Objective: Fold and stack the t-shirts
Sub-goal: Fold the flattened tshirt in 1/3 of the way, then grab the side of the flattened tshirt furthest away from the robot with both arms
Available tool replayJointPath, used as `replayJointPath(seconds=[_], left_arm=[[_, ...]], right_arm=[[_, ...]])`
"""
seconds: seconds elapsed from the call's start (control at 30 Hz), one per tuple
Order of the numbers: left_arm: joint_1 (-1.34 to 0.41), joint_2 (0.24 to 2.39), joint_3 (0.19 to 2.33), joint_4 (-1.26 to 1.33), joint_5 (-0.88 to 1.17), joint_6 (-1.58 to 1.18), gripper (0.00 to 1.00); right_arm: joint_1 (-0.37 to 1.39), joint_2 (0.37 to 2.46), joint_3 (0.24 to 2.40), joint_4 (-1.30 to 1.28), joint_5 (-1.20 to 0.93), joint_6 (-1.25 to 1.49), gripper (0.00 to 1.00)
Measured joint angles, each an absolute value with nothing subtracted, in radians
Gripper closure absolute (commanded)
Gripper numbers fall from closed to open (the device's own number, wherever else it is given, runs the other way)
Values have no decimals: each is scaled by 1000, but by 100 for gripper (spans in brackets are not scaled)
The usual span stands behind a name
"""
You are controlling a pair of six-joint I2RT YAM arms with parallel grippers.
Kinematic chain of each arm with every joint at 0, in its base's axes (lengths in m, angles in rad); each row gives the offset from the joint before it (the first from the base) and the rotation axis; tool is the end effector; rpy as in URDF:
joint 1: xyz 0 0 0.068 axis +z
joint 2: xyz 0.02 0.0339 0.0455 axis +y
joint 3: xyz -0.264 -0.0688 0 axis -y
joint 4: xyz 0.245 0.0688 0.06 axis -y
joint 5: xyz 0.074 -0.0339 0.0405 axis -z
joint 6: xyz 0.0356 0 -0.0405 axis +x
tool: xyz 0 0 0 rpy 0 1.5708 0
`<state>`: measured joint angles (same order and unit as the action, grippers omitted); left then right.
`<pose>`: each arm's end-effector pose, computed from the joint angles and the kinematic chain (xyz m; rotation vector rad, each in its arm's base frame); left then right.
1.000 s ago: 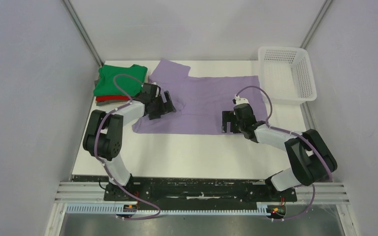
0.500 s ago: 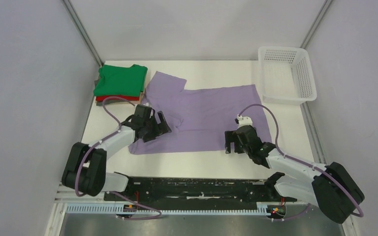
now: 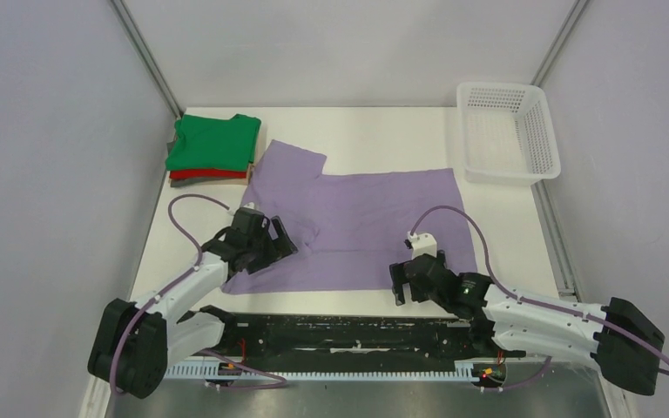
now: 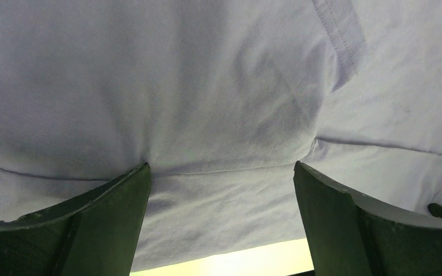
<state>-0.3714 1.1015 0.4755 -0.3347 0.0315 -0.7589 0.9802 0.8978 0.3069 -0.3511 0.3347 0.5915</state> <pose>0.1832 -0.0726 0.1642 -0.4884 2.5564 -0.4735 0.0964 0.1228 0.1462 -0.3419 2.4353 0.2717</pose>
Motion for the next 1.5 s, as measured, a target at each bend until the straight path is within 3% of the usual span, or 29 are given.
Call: replayJointPath(seconds=[0.37,1.3,1.5], left_arm=[[-377,876,404,-531,-9,-830,0],[-395,812,403,-648,0,-892,0],[-395,820,480,-686,-18,-889,0]], right_arm=[[1109,827,332,-535,334,759,2],[1111,732,343,-664,230,848,2],[1115,779,422,-770,315,856,2]])
